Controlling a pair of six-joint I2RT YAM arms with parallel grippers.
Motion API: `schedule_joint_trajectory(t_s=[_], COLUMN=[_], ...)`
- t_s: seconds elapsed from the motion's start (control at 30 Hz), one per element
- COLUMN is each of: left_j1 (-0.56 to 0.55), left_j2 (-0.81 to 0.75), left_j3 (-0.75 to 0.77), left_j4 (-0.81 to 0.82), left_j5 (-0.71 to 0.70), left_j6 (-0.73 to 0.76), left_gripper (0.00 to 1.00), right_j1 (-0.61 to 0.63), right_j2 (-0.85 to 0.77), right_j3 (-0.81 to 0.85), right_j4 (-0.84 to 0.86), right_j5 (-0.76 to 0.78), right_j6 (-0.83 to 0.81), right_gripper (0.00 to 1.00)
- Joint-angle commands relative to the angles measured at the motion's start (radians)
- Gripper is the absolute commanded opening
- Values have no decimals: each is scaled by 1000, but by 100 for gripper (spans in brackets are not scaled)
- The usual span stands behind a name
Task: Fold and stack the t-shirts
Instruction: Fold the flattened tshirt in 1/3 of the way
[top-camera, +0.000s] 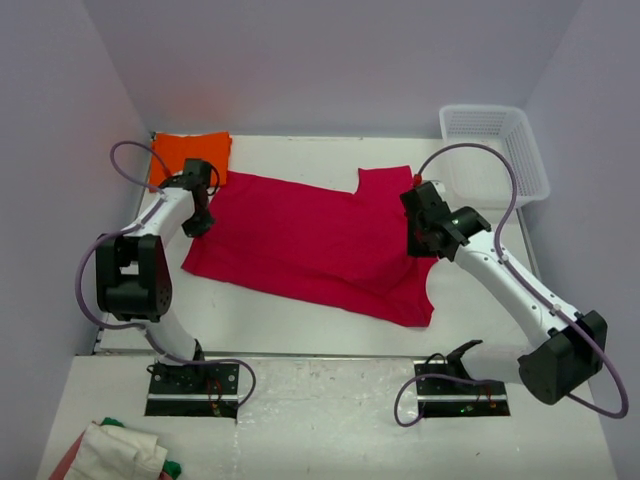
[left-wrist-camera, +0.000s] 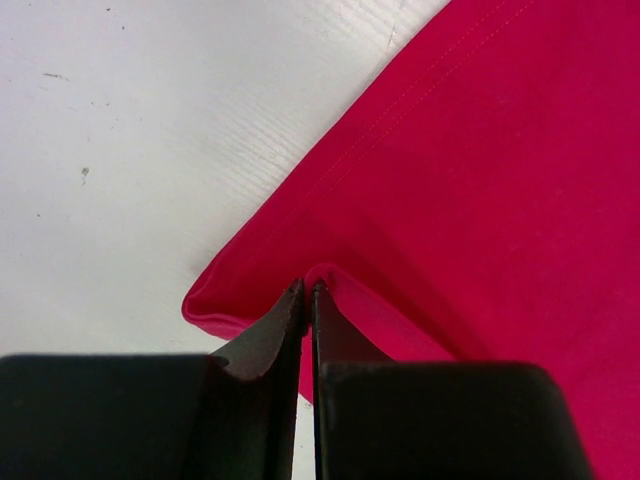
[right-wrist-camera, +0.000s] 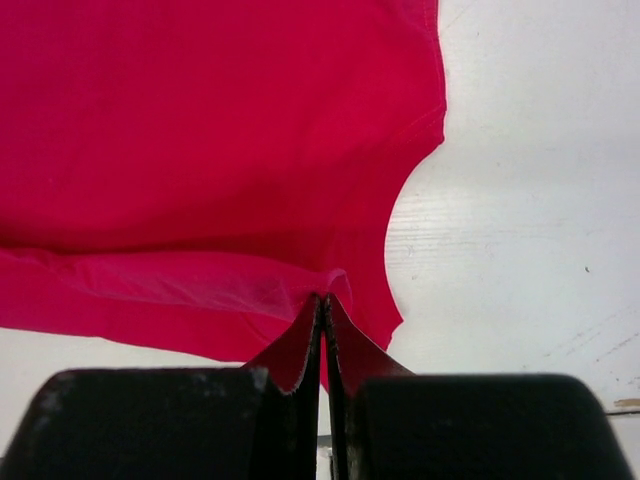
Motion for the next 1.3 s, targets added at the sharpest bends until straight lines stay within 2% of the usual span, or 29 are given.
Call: schedule_joint_trajectory(t_s=[0.0,0.53,0.63,0.67,0.83,0.87,0.9,0.97,1.07,1.27], left_j1=[-4,-4,-4,-4,-6,-10,-16,-36,-78,-176], left_j2=[19,73,80,79,36,14,5,-21,-59,-127], left_j3=[48,80,78,74,66,63,63,71,66,2], left_j4=[29,28,18,17,-20,-24,-34,-69,-78,-34], left_j5=[-6,-17,-34,-42,-190,-239,-265,-333,-338,-179], left_j6=[16,19,10,-4,-75,-89,-96,-119,-109,-102], left_gripper=[6,8,15,27,51,61,65,67,67,61], right_j1=[-11,-46,-54,-57,-58,-60,-62,-60,-63,-66], right_j2=[27,96,107,111,125,125,131,134,143,168], right_j3=[29,37,43,45,54,51,52,49,51,57], right_j4=[35,70,75,76,88,93,96,99,104,117], right_j5=[20,32,26,22,9,5,0,-3,-1,0], right_j6=[-18,-47,-56,-59,-67,-69,-70,-69,-72,-72], right_gripper=[0,0,0,0,0,0,0,0,0,0])
